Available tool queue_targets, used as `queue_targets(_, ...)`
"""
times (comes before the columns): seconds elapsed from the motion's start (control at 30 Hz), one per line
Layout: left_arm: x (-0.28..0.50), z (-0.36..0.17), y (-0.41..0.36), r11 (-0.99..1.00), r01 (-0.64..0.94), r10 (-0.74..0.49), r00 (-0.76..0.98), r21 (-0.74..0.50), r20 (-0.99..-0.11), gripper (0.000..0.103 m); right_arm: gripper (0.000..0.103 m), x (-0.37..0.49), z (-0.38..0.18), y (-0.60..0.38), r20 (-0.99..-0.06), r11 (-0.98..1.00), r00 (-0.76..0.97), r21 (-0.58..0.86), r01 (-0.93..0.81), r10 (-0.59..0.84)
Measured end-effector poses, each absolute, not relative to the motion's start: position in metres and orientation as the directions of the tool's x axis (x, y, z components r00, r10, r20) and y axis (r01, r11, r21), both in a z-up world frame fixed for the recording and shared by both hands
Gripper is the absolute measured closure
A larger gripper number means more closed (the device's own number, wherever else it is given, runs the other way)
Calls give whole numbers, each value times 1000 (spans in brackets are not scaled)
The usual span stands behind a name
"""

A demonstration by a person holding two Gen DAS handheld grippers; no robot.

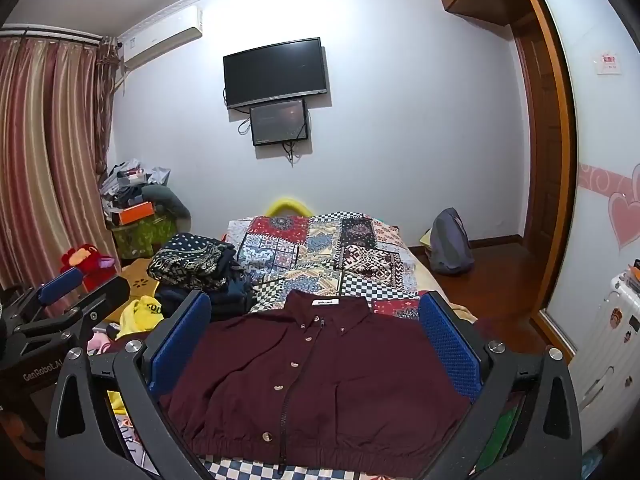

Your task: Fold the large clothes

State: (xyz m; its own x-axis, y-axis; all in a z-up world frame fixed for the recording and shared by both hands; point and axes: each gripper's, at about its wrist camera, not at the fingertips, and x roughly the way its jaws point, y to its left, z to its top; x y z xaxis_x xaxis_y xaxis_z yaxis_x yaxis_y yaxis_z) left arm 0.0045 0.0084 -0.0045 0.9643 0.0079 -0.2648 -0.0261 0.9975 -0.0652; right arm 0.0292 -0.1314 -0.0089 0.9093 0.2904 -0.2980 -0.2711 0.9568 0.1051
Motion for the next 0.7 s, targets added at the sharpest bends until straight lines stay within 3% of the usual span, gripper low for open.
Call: queue_targets(0.7,11,-8,12,997,-33,10,959,-77,-285,1,0,33,-11,-133,-308,958,907,105,-266,286)
